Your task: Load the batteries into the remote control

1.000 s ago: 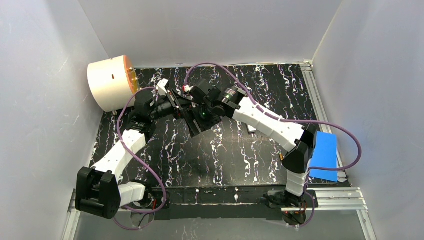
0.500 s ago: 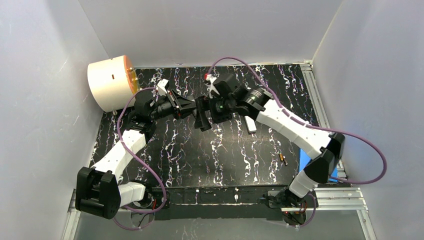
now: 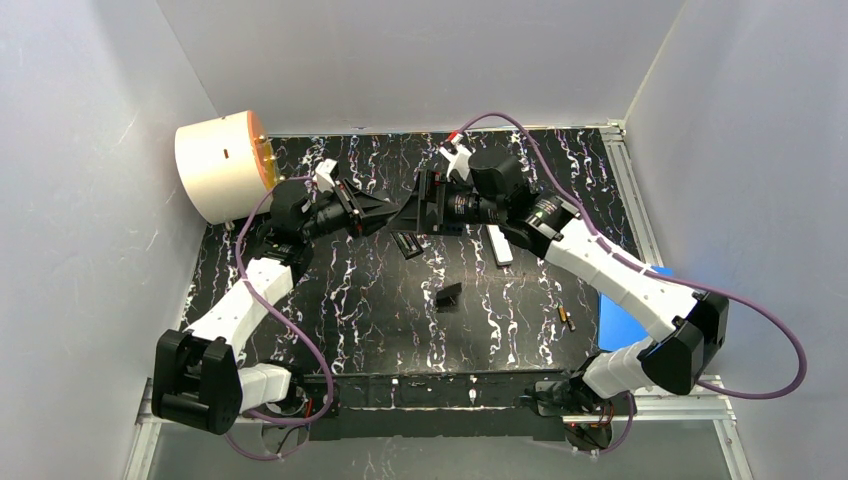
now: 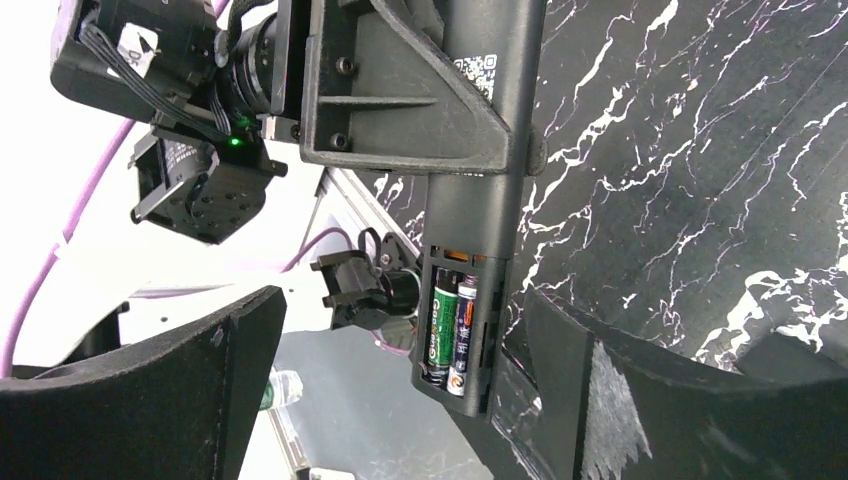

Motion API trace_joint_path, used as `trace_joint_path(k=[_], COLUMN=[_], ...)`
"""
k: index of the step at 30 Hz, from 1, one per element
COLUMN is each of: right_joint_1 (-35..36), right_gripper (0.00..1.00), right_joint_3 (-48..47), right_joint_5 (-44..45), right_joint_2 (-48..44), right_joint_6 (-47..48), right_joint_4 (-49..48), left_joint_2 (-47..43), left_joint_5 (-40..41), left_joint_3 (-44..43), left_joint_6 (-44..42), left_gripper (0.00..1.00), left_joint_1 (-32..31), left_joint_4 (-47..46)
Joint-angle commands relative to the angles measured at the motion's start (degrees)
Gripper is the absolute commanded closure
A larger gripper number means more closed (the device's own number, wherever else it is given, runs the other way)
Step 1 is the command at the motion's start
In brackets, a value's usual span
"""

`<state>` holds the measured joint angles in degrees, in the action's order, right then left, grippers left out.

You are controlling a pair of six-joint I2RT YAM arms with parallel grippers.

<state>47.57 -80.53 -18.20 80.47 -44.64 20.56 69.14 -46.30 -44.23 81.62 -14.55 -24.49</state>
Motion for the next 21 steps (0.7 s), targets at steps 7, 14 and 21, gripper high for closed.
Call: trace_joint_path(k=[7, 14, 21], right_joint_1=[-2.27, -4.31, -4.45], right_gripper=[0.06, 0.11, 0.23], right_joint_3=[5.09, 11.46, 17.83], right_joint_5=[14.24, 25.81, 26.33], right_joint_2=[-7.28, -4.47, 3.26], right_joint_6=[5.65, 11.86, 15.62], right_joint_4=[4.04, 17.93, 16.29], left_joint_2=[-1.3, -6.1, -8.37], left_joint_5=[5.25, 10.21, 12.1], left_joint_3=[2.41, 6.67, 5.48], left_joint_6=[-14.73, -22.27, -26.35], left_gripper=[1.0, 1.0, 1.0], left_joint_1=[0.13, 0.27, 0.25], left_joint_4=[8.02, 16.56, 22.64])
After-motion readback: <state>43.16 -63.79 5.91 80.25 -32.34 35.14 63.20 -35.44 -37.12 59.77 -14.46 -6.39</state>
